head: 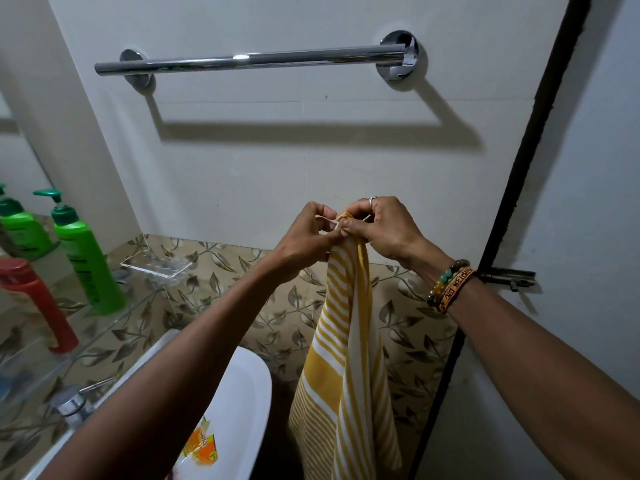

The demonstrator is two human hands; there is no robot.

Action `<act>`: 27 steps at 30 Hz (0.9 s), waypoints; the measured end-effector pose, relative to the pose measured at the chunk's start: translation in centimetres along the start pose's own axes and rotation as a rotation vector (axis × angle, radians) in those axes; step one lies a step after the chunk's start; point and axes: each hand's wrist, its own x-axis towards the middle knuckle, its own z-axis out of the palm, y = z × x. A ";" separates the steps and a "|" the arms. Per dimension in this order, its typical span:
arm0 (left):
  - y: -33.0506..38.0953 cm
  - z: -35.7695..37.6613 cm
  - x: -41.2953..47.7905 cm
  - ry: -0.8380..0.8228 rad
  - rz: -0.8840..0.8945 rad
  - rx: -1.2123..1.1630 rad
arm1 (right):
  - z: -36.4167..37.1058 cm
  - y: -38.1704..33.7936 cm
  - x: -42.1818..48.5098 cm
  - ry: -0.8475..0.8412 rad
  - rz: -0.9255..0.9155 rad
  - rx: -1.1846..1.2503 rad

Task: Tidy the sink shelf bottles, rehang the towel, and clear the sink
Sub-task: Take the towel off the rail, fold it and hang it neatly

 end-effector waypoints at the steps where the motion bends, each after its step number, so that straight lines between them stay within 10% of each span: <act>1: -0.2 -0.3 0.0 -0.083 -0.048 -0.037 | 0.1 0.2 0.0 -0.009 0.024 0.033; 27: -5.8 -4.0 -0.6 -0.158 0.088 0.442 | -2.8 5.5 1.2 0.351 0.257 0.310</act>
